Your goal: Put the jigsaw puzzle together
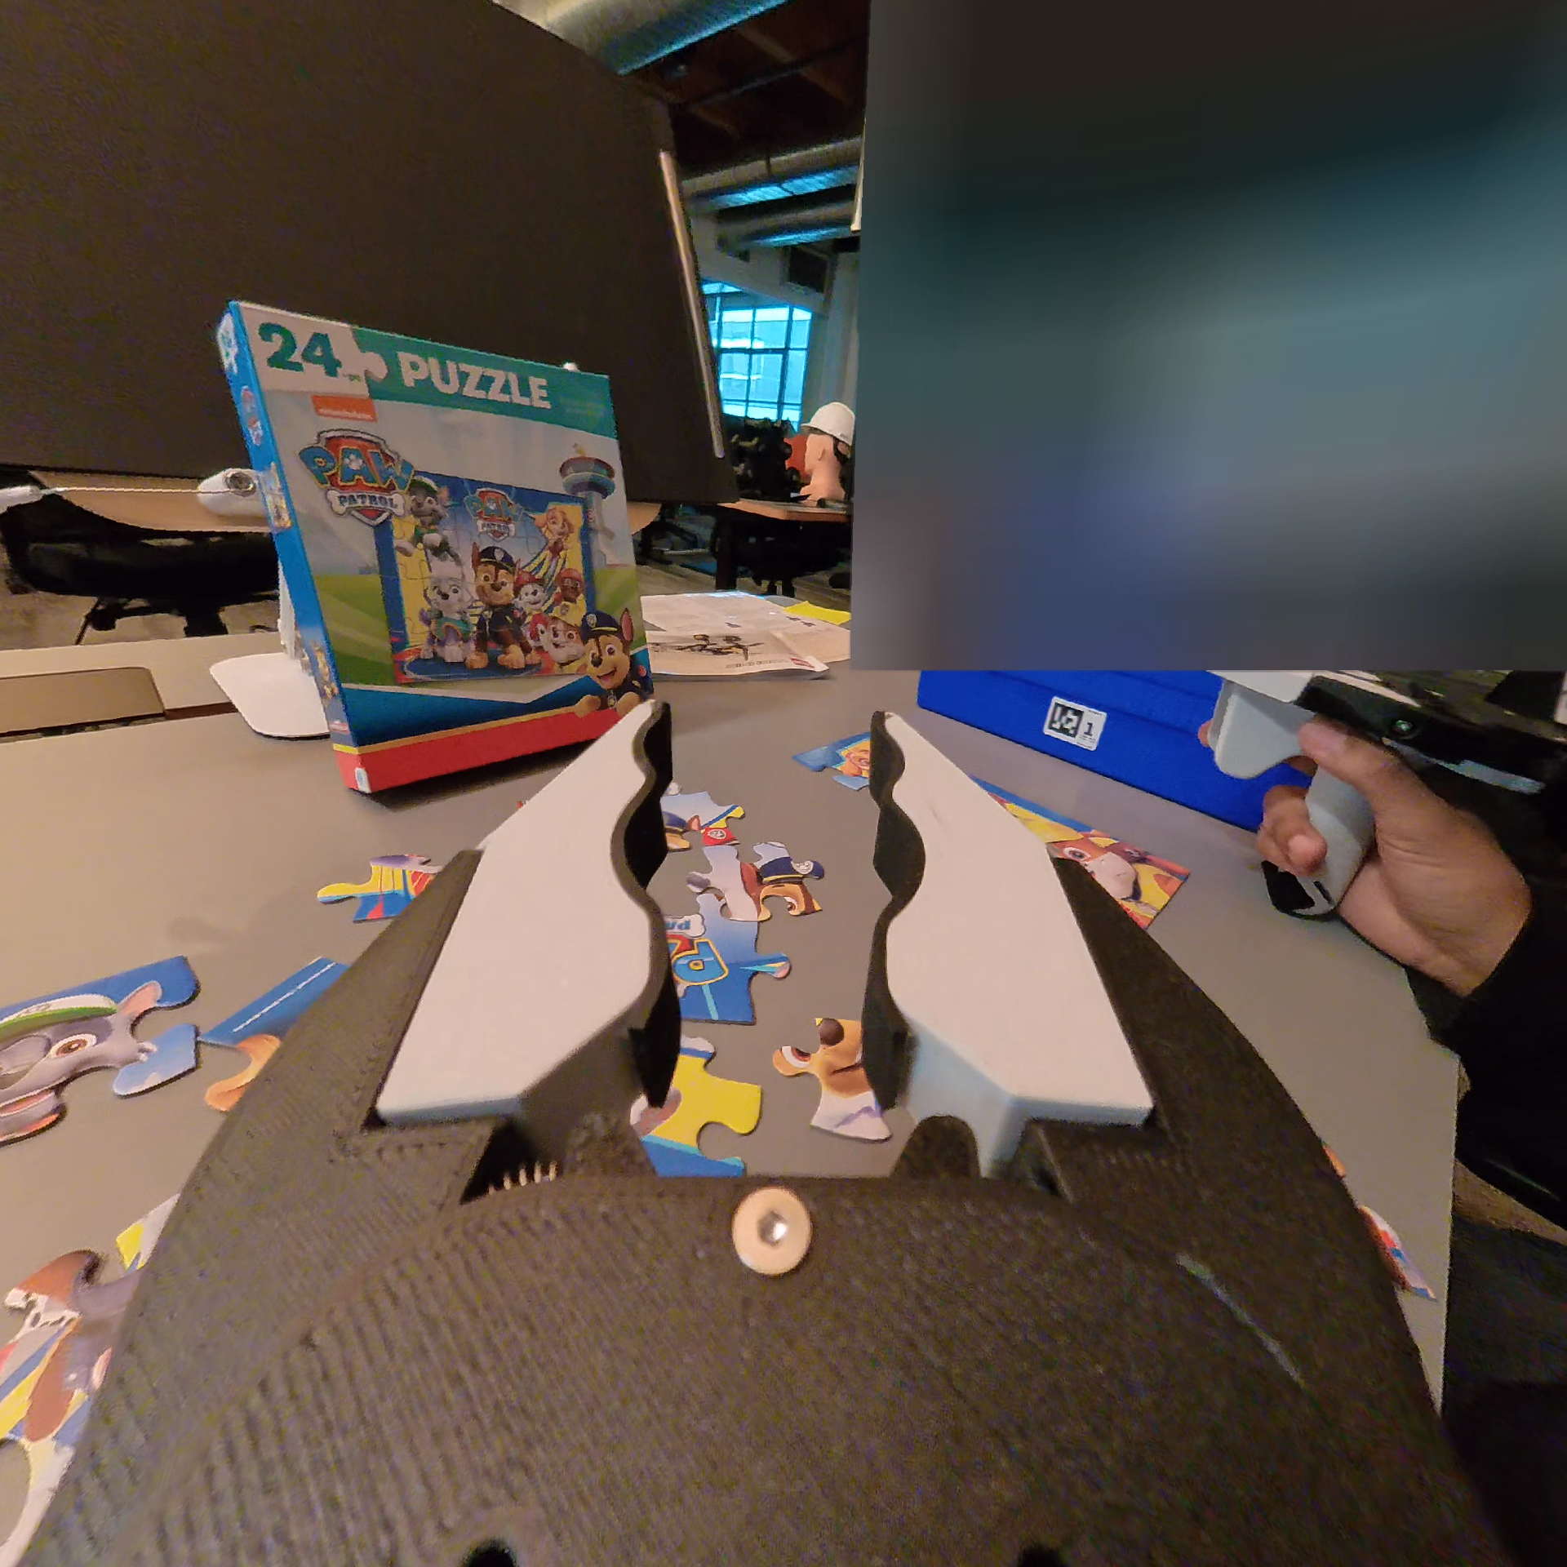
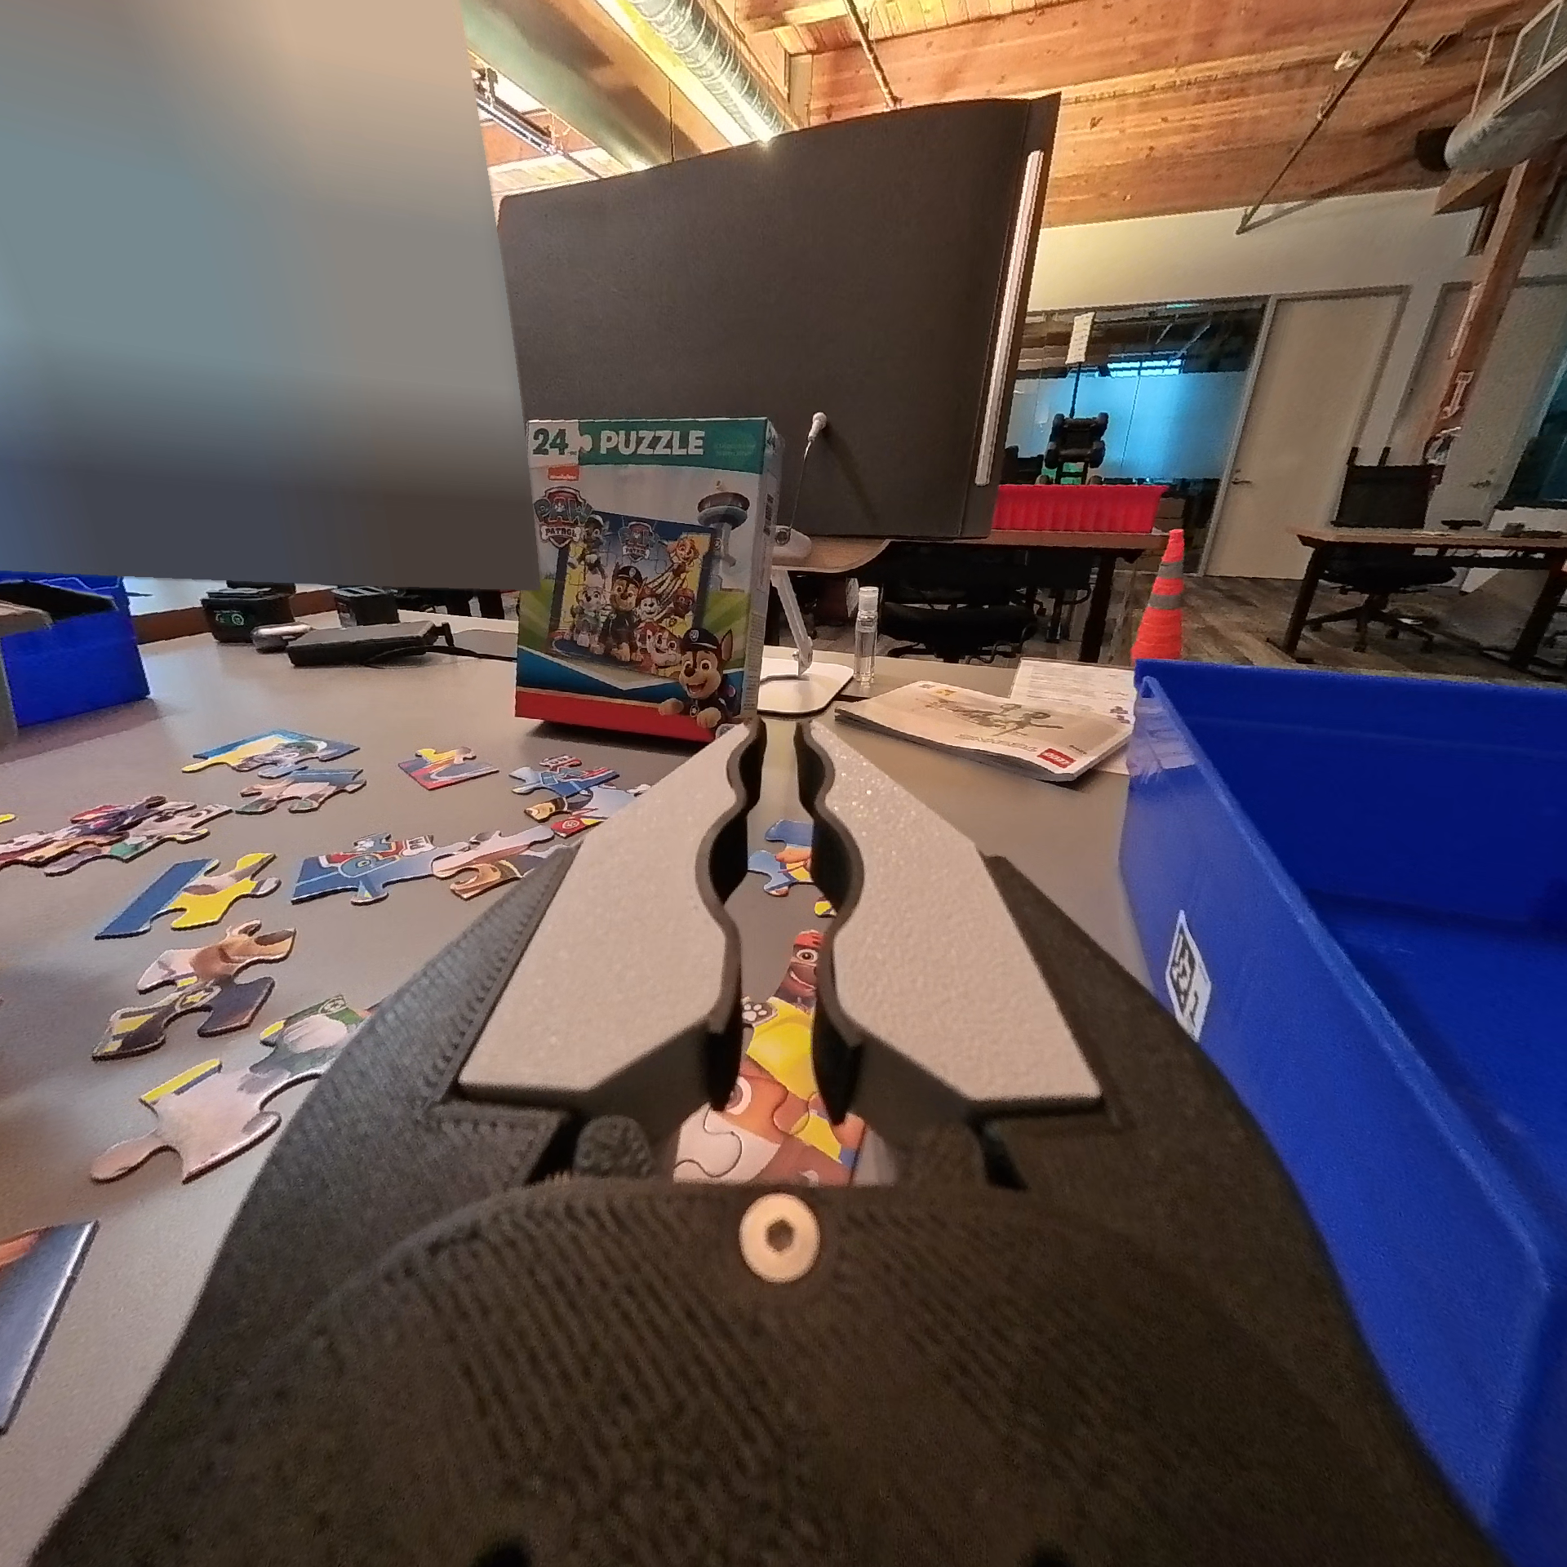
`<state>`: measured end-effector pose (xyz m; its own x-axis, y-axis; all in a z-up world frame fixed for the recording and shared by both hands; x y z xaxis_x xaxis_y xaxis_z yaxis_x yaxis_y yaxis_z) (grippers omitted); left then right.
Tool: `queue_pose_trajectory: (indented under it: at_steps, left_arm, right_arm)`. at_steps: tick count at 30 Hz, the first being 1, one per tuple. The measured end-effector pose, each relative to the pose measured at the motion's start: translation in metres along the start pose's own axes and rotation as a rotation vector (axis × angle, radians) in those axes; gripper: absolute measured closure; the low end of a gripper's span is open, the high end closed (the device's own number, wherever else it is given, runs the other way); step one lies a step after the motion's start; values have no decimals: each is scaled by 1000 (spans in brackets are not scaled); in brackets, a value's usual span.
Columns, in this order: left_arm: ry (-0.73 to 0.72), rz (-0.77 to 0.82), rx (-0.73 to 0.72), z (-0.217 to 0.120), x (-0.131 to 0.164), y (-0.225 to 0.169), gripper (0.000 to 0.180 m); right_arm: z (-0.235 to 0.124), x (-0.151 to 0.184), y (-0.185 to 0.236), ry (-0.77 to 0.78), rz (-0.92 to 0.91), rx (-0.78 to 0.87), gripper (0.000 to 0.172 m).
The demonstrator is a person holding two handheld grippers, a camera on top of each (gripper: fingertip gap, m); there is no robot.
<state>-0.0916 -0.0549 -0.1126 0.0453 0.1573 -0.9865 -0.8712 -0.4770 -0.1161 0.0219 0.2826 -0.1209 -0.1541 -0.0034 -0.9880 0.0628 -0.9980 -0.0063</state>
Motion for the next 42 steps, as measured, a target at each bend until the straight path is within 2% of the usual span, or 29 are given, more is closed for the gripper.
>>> queue_pose_trajectory:
  at_steps: [19,42]
  left_arm:
    - [-40,-50,-53,-6,-3,10,135]
    - [-70,-103,-40,-10,-4,15,140]
  right_arm:
    - [0,0,1,-4,6,-7,166]
    - [0,0,1,-3,3,-7,166]
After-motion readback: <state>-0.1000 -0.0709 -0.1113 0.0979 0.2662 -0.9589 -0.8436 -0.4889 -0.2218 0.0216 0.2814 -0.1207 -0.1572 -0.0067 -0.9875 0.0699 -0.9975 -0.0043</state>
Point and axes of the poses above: each gripper's, where its closed fingertips meet, z out along the fingers, x out of its underside, y = z × x across the jaws, the point moved 9 cm from there along -z, back along the fingers, and after that the axes turned 1 degree about x, right-handed, at the moved point
